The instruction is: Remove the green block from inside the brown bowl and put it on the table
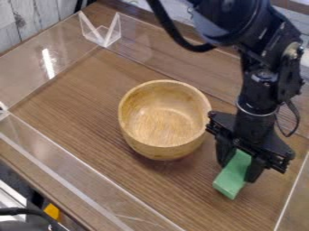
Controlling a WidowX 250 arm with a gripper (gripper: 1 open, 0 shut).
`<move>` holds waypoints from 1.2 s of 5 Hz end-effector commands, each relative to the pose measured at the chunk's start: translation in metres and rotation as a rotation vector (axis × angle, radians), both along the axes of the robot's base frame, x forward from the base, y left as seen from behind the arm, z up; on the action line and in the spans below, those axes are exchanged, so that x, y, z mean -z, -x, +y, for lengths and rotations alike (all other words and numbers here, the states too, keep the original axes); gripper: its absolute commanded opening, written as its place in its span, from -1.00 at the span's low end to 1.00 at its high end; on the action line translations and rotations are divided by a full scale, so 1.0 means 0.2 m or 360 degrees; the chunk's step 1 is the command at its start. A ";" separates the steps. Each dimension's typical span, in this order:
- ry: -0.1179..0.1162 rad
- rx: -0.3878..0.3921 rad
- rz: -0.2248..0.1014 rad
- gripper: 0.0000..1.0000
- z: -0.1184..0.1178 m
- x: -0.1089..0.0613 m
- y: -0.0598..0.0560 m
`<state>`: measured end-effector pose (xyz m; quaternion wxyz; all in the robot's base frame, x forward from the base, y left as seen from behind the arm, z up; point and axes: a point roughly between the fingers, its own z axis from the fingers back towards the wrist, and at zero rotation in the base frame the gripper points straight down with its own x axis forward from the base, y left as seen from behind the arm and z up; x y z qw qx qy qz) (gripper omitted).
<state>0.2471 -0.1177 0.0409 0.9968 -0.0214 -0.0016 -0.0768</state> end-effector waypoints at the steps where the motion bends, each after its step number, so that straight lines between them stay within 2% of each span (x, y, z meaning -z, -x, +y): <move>1: 0.0030 0.0028 -0.0059 -1.00 0.01 -0.01 -0.02; 2: 0.0027 0.0018 -0.0042 1.00 -0.01 0.00 0.00; 4: 0.0025 -0.0190 -0.0033 1.00 0.01 -0.08 -0.02; 6: 0.0034 -0.0208 -0.0049 1.00 0.08 -0.20 -0.02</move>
